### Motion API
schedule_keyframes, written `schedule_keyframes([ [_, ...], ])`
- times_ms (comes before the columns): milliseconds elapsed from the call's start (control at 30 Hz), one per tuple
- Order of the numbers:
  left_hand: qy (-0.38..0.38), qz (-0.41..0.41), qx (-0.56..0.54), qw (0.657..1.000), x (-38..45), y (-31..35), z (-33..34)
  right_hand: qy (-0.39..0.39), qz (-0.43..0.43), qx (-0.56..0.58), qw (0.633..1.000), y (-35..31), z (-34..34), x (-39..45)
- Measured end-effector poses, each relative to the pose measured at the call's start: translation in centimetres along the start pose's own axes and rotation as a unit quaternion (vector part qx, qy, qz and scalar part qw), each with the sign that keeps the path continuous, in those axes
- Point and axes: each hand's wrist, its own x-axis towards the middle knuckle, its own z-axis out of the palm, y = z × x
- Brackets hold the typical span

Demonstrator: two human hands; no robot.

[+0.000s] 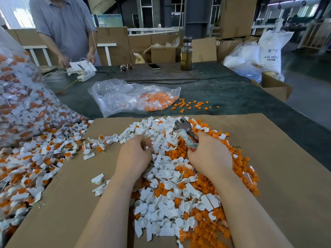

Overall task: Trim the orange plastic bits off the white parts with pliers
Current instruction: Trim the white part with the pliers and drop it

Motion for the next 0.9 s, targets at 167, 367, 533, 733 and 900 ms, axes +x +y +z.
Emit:
schedule_keyframes([
  [167,0.045,0.005,-0.147,0.988,-0.4,0.9,-0.4,0.017,0.009,0.066,0.998,-0.4,-0.4,0.2],
  [367,-0.013,0.019,-0.308,0.951,-1.3,2.6,-0.9,0.024,-0.007,0.12,0.992,-0.6,-0.5,0.3],
  [533,-0.071,-0.053,-0.482,0.872,-1.4,3.3,-0.8,0.03,-0.006,0.143,0.989,-0.6,-0.7,0.2],
  [733,-0.091,-0.049,-0.513,0.852,-1.4,3.3,-0.5,0.059,-0.014,0.169,0.984,-0.9,-1.0,0.0],
  [900,-0.086,-0.047,-0.507,0.856,-1.7,3.9,-0.1,0.089,-0.026,0.162,0.982,-1.0,-1.4,-0.2],
])
